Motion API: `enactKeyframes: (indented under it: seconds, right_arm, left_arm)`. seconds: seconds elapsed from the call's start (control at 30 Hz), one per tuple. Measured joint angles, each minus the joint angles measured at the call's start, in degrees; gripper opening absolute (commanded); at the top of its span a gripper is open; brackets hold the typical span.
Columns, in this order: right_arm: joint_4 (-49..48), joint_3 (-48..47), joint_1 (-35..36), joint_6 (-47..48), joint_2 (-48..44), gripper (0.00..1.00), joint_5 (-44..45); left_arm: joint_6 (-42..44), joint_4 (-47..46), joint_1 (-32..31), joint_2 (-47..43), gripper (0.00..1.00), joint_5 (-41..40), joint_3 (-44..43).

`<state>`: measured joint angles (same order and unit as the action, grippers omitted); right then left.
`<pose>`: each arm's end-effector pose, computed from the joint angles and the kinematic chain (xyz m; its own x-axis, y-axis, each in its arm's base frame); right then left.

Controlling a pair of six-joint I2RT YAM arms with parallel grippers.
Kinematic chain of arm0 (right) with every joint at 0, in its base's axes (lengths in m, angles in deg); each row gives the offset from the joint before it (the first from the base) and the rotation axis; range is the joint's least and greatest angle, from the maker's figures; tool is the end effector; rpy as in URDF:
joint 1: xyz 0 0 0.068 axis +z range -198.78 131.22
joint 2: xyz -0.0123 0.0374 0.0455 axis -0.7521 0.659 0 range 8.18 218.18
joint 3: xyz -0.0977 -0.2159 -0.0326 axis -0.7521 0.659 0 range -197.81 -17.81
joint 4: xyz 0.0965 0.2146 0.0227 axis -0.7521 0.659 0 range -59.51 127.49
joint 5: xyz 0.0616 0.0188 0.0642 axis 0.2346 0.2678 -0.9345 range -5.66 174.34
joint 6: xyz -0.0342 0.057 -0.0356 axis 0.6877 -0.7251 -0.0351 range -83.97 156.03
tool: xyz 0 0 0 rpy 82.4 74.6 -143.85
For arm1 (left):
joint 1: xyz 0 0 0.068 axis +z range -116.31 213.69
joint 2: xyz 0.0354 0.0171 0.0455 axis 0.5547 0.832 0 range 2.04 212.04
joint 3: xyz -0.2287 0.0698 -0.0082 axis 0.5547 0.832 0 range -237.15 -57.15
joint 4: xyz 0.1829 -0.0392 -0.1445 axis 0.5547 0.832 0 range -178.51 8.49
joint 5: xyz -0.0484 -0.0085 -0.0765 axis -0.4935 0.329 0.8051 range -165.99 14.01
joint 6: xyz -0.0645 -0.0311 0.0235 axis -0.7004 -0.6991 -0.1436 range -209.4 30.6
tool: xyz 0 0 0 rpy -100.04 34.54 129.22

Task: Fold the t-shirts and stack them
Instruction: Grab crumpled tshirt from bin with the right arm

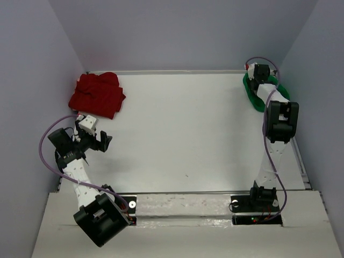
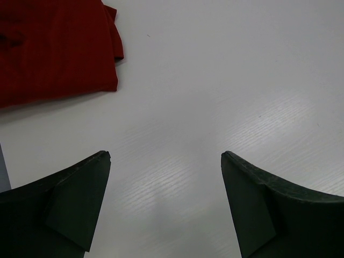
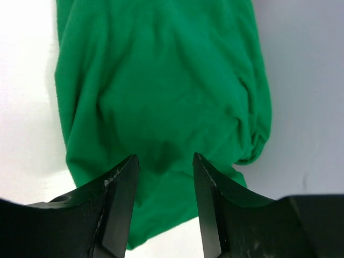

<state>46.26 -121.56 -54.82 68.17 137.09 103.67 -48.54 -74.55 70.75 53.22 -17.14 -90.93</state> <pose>0.4831 -0.0724 0.1656 -0.7369 -0.4267 -0.5244 -0.0518 0.8090 -0.5855 0.1872 0.0732 0.2284 -0.1365 0.3209 -0.9372 0.4769 0.8505 0.2218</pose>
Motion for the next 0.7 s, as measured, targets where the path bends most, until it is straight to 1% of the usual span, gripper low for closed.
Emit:
enactKeyframes:
  seconds: [0.07,0.1,0.2,0.27,0.3,0.37,0.4,0.43,0.7]
  right_arm:
    - [0.26,-0.85,-0.15,-0.02,1.55,0.57,0.33]
    - [0.44,-1.49,-0.17,0.04,2.34,0.61,0.46]
    - [0.74,-3.08,-0.35,-0.07,5.33,0.60,0.68]
    - [0.92,-3.61,-0.31,-0.39,6.23,0.55,0.87]
    - [1.29,-3.69,-0.33,-0.50,6.25,0.43,0.63]
    - [1.64,-3.72,-0.52,-0.94,6.36,0.25,0.61]
    - [1.84,-3.74,-0.66,-0.92,6.62,0.05,0.52]
    - [1.90,-3.74,-0.74,-1.16,6.82,0.00,0.59]
    - [2.27,-4.31,-1.01,-1.07,7.28,0.00,0.96]
  left_arm:
    - [-0.04,-0.02,0.00,0.00,0.93,-0.13,0.00]
    - [-0.04,0.00,0.00,0.00,0.93,-0.17,0.00]
    - [-0.07,-0.07,0.00,0.00,0.93,-0.17,0.00]
    - [-0.15,-0.07,0.00,0.00,0.93,-0.17,0.00]
    - [-0.20,-0.09,0.00,0.00,0.93,-0.22,0.00]
    - [-0.24,-0.11,0.00,-0.04,0.93,-0.26,0.00]
    - [-0.31,-0.13,0.00,-0.09,0.94,-0.31,0.00]
    - [-0.37,-0.13,0.00,-0.15,0.94,-0.33,0.00]
    - [-0.83,-0.46,0.00,-1.51,0.94,-0.35,0.00]
